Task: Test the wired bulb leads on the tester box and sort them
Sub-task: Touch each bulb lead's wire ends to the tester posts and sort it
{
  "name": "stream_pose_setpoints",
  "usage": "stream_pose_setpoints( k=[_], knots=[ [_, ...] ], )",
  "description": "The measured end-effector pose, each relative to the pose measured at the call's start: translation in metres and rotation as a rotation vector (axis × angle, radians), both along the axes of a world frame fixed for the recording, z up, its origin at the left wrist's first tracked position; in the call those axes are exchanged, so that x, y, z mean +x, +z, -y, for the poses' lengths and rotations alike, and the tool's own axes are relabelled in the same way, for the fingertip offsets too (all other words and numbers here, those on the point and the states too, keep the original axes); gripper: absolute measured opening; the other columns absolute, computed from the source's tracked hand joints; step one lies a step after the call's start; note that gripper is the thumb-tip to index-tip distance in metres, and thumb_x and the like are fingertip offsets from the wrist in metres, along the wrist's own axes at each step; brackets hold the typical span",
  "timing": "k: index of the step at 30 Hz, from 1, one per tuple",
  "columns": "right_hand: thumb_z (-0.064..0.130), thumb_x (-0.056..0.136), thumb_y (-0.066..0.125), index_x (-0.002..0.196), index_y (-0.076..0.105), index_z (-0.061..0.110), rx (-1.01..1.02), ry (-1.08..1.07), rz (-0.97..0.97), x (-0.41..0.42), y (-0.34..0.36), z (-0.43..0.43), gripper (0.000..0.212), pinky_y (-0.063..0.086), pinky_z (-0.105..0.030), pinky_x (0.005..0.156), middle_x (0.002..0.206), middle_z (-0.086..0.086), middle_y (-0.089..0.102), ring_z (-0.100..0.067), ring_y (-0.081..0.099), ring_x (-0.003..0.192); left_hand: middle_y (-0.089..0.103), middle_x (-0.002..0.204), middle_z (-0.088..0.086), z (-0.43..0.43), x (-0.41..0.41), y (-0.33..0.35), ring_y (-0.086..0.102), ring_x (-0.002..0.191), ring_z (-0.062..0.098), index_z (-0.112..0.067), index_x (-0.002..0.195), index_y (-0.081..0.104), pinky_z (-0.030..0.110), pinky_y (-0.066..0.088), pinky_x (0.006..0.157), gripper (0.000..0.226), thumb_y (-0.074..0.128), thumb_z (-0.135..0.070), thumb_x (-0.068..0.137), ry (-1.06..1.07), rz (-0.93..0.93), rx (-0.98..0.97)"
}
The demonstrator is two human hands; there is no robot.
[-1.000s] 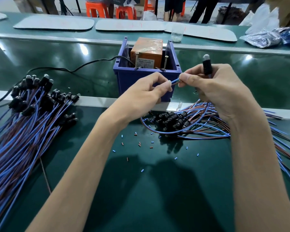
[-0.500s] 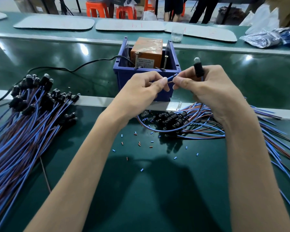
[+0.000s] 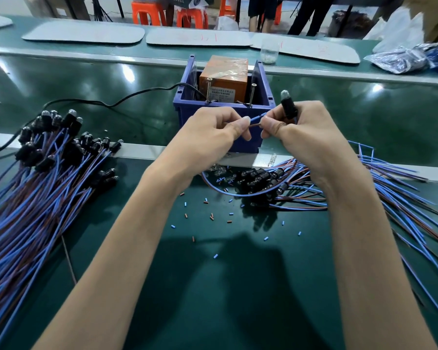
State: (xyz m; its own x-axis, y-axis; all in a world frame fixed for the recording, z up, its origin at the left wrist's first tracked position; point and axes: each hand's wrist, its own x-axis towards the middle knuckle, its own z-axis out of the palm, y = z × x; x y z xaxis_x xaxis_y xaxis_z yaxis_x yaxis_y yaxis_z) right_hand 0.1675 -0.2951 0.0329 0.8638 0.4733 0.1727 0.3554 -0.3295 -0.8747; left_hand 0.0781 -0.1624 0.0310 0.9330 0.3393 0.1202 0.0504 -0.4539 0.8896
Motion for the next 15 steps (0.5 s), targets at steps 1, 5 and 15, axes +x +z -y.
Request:
stream_pose_setpoints(
  k=[1,5,15],
  knots=[
    [0.019,0.085,0.067,0.061,0.063,0.023,-0.001,-0.005,0.003,0.0,0.0,-0.001,0.025,0.038,-0.021,0.062,0.053,0.017,0.064,0.001,0.053,0.06,0.043,0.052,-0.012,0.0,0.0,0.0,0.034,0.053,0.007,-0.025,0.064,0.062,0.017,0.028,0.048,0.034,0.055,-0.033,0.096,0.005,-0.003,0.007],
    [0.017,0.084,0.065,0.058,0.062,0.023,0.0,-0.06,0.047,0.002,0.001,0.001,0.027,0.033,-0.008,0.052,0.048,0.022,0.06,0.01,0.047,0.05,0.04,0.053,-0.008,-0.003,-0.001,0.003,0.033,0.049,0.005,-0.024,0.064,0.062,0.019,0.029,0.047,0.034,0.054,-0.032,0.096,0.041,-0.002,0.042],
    [0.012,0.081,0.072,0.073,0.07,0.021,0.042,-0.008,-0.001,0.009,0.002,0.015,0.012,0.035,-0.003,0.053,0.06,0.014,0.066,0.008,0.052,0.052,0.033,0.04,-0.016,-0.023,-0.008,0.011,0.03,0.039,0.002,-0.02,0.068,0.06,0.015,0.024,0.041,0.032,0.052,-0.026,0.098,0.091,0.031,-0.07]
  ],
)
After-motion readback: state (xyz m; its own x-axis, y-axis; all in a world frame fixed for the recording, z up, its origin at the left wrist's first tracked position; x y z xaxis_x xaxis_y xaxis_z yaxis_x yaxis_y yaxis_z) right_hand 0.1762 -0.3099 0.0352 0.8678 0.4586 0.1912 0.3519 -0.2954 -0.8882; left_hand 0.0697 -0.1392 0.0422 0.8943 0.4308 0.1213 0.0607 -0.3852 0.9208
